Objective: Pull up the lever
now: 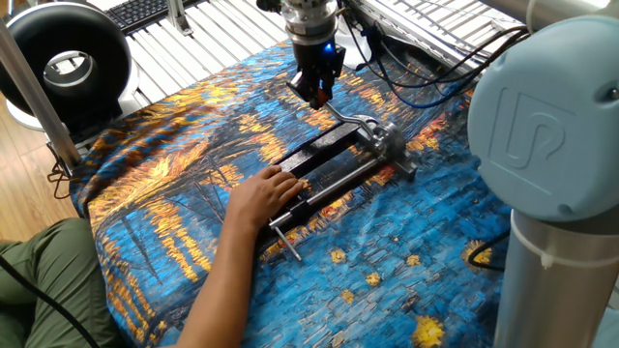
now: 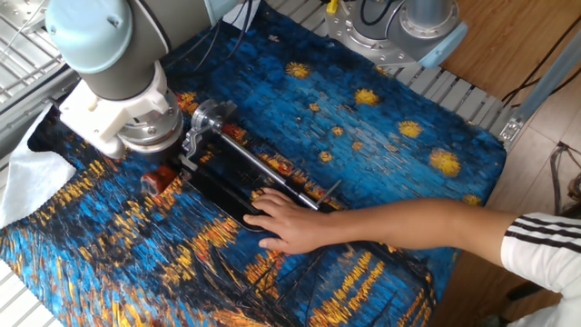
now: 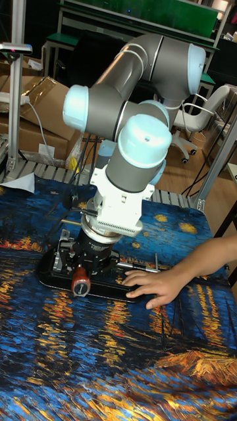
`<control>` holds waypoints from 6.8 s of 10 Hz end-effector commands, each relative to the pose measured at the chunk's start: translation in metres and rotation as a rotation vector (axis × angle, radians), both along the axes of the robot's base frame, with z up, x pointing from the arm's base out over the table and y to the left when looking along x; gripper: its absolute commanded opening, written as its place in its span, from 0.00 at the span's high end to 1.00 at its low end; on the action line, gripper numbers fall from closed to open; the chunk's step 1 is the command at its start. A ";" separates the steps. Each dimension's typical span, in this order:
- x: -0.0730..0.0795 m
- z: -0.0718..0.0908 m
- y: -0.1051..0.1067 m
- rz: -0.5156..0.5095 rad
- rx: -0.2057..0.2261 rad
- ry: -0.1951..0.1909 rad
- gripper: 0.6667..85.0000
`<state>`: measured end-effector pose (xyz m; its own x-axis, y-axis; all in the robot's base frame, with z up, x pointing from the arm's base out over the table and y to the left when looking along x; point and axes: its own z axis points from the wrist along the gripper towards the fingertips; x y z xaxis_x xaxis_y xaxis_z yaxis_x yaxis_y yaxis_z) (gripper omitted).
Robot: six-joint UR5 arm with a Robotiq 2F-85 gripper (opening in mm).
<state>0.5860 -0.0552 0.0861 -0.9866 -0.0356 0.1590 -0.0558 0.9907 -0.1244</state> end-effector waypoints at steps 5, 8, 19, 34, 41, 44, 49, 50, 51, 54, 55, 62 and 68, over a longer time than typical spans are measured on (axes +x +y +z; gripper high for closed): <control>-0.010 0.010 0.008 -0.008 0.008 0.032 0.85; -0.009 0.005 0.007 0.047 0.037 0.033 0.60; -0.040 0.047 0.023 -0.006 0.067 -0.032 0.74; -0.003 0.062 0.070 0.052 0.127 -0.195 1.00; 0.024 0.061 0.062 0.061 0.085 -0.209 1.00; 0.068 0.045 0.071 0.101 0.096 -0.218 1.00; 0.072 0.030 0.087 0.032 0.126 -0.179 1.00; 0.076 0.030 0.087 -0.009 0.124 -0.197 1.00; 0.083 0.030 0.081 -0.051 0.099 -0.227 1.00; 0.081 0.030 0.076 -0.017 0.080 -0.217 1.00; 0.094 0.028 0.065 0.021 0.070 -0.187 1.00; 0.128 0.009 0.024 0.129 0.044 -0.132 1.00; 0.106 -0.007 0.019 0.185 0.057 -0.004 1.00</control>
<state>0.7030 -0.0343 0.0838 -0.9737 -0.2062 0.0965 -0.2149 0.9724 -0.0911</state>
